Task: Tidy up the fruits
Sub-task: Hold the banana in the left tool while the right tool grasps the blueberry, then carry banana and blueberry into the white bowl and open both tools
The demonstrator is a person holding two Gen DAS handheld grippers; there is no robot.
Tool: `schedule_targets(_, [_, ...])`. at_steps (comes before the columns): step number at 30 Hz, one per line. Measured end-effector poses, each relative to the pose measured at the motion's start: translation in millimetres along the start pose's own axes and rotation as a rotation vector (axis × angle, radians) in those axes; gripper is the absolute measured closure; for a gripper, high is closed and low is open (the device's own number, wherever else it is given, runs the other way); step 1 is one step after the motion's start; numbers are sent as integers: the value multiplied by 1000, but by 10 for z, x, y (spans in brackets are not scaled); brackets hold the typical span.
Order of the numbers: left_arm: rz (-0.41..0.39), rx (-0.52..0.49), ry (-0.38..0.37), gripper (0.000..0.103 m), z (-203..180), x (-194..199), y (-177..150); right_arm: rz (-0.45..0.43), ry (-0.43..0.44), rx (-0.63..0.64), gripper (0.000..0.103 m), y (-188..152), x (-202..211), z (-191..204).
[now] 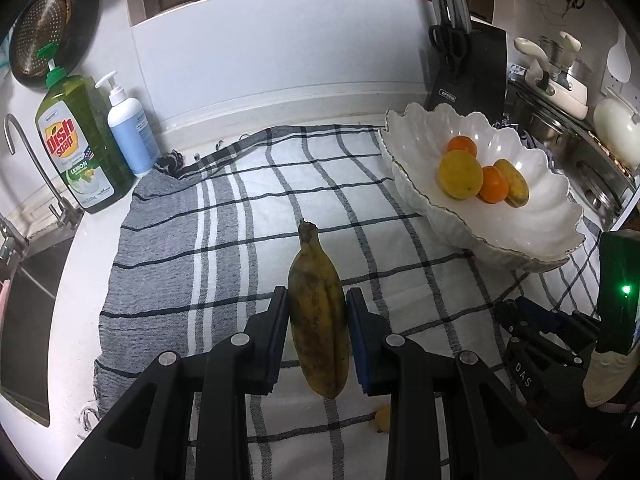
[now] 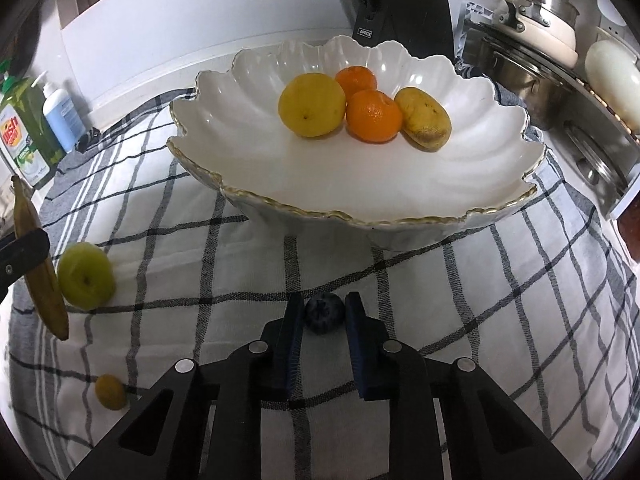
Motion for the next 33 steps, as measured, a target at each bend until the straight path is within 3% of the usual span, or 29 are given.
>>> schedule_targets(11, [-27,-15,-12,74,-74,110,121,-42,21,-26,81,116,321,-65])
schedule_targets(23, [-99,-80,-73,74,-361,298,630,-127,8,-98,81,478,756,-310])
schedule_targets(33, [-132,-140,-130,74,-581,236,1099,-193,-31,-145,81,855,931,-493])
Point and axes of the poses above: each gripper's, at about its wrist camera, not at the fingertips, and x roughly against the way its jaws point, z to its left, y to its top, the point moved 5 cm from there along -x, roughly the way its jaws point, and after that the axes turned 11 degrees about -x, right-handed, at the moved point
